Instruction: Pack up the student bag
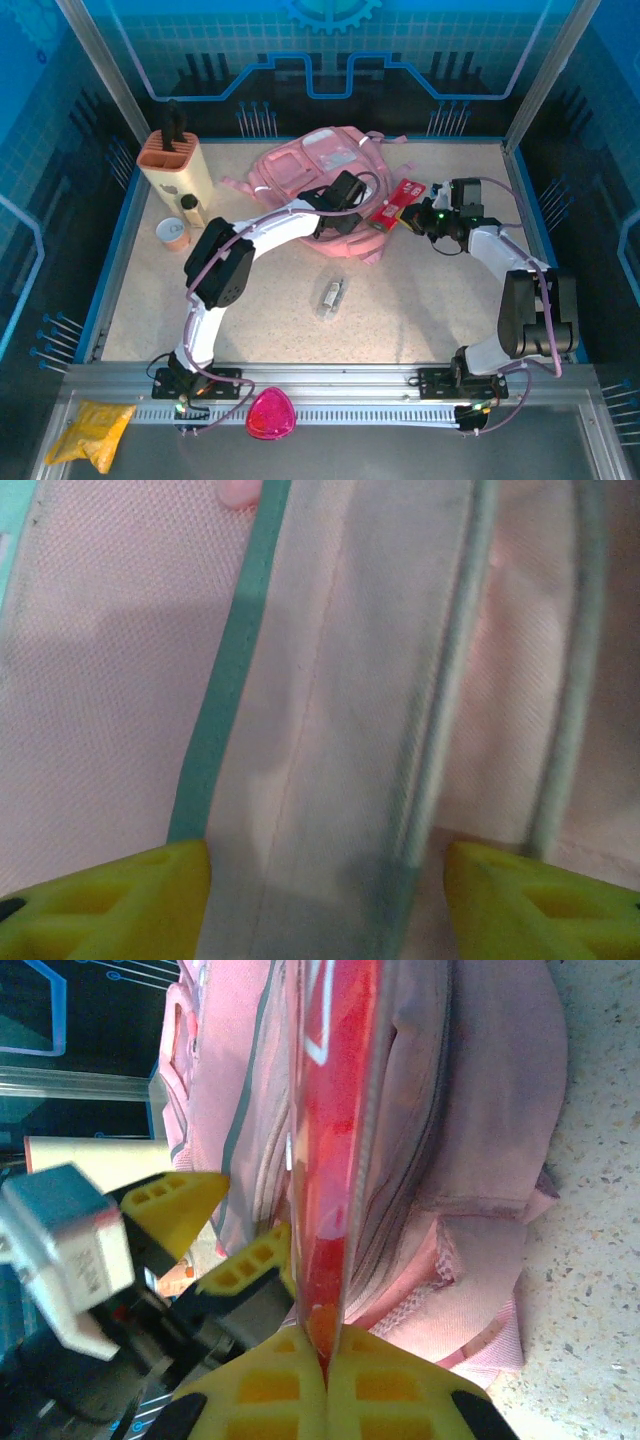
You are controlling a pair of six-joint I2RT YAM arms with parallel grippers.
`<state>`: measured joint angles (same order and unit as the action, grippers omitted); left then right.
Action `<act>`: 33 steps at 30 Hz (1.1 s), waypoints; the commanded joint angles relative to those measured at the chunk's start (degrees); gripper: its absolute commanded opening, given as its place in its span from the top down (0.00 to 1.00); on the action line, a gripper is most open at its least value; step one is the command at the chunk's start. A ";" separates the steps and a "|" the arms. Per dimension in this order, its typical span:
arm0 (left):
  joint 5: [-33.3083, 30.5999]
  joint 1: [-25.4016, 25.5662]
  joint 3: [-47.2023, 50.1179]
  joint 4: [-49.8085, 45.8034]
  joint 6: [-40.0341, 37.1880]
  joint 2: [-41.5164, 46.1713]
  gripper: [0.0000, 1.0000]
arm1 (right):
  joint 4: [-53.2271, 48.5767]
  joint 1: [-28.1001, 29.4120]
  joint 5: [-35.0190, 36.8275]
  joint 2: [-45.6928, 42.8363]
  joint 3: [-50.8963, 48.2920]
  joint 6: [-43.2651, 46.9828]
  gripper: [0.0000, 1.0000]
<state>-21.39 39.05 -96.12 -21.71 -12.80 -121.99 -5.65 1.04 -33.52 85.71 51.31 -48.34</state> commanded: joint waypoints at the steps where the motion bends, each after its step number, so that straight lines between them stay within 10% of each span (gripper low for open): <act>1: -4.92 -1.39 -3.92 3.35 -1.52 -1.99 0.43 | -1.65 -0.69 -1.60 -1.56 -0.59 1.88 1.00; 11: -1.39 -2.92 -7.06 -0.08 0.74 0.47 1.00 | -7.54 -1.56 -3.85 -3.48 -0.55 5.38 1.00; 33: 4.02 -3.19 -17.48 -9.37 14.39 12.26 1.00 | -1.31 12.84 -2.86 29.20 28.97 5.82 0.93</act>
<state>-19.20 35.51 -109.12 -34.13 -2.50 -113.58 -7.88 13.15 -36.77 112.33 76.23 -44.29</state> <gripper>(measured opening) 0.074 0.055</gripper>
